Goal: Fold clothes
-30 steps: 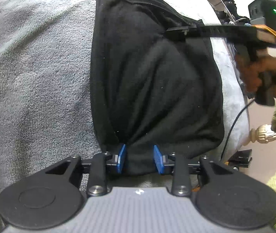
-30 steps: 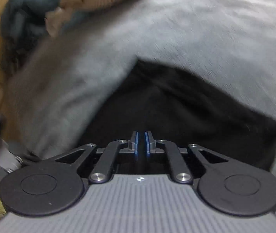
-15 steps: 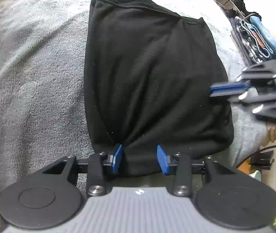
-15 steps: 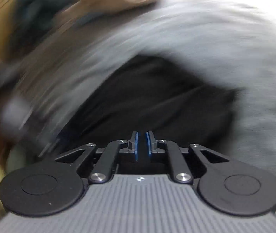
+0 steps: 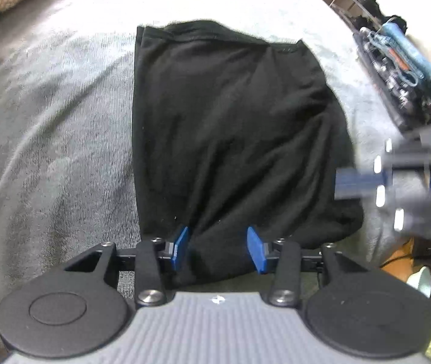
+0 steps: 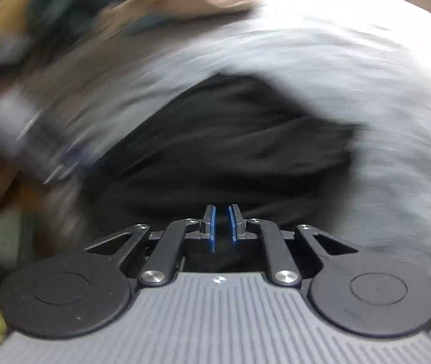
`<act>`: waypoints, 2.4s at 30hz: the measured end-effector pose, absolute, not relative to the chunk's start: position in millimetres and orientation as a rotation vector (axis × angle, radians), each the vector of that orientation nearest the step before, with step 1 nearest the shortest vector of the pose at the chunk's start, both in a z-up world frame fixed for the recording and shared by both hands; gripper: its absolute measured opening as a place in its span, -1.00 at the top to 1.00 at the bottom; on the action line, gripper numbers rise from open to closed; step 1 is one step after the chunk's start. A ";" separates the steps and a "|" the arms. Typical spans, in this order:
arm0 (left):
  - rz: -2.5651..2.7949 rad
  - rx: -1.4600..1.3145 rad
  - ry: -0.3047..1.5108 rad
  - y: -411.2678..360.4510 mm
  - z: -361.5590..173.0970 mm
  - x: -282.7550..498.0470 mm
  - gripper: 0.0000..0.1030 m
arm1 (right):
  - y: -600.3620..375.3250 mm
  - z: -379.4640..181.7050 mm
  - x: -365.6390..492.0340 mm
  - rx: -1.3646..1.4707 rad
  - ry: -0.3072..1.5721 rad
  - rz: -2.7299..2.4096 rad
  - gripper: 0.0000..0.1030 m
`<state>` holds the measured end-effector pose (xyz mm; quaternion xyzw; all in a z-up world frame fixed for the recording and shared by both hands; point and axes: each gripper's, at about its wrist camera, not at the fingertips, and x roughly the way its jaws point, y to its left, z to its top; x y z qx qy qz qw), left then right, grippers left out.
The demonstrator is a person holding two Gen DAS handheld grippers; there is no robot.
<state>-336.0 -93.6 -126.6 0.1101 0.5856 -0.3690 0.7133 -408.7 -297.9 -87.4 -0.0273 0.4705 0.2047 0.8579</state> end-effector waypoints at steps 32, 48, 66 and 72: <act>-0.883 0.148 1.204 -113.9 -112.7 -290.0 0.12 | -308.8 -71.4 -399.8 0.099 1.028 0.147 0.78; -0.931 0.149 1.156 -158.1 -116.7 -233.4 0.06 | -338.0 -69.2 -379.5 0.217 0.965 0.008 0.70; -0.751 0.239 1.288 -204.1 -127.5 -172.2 0.03 | -391.9 -123.0 -261.3 0.396 0.972 -0.116 0.68; -0.707 0.280 1.333 -211.2 -128.8 -171.8 0.01 | -396.1 -94.2 -261.0 0.410 0.901 -0.148 0.62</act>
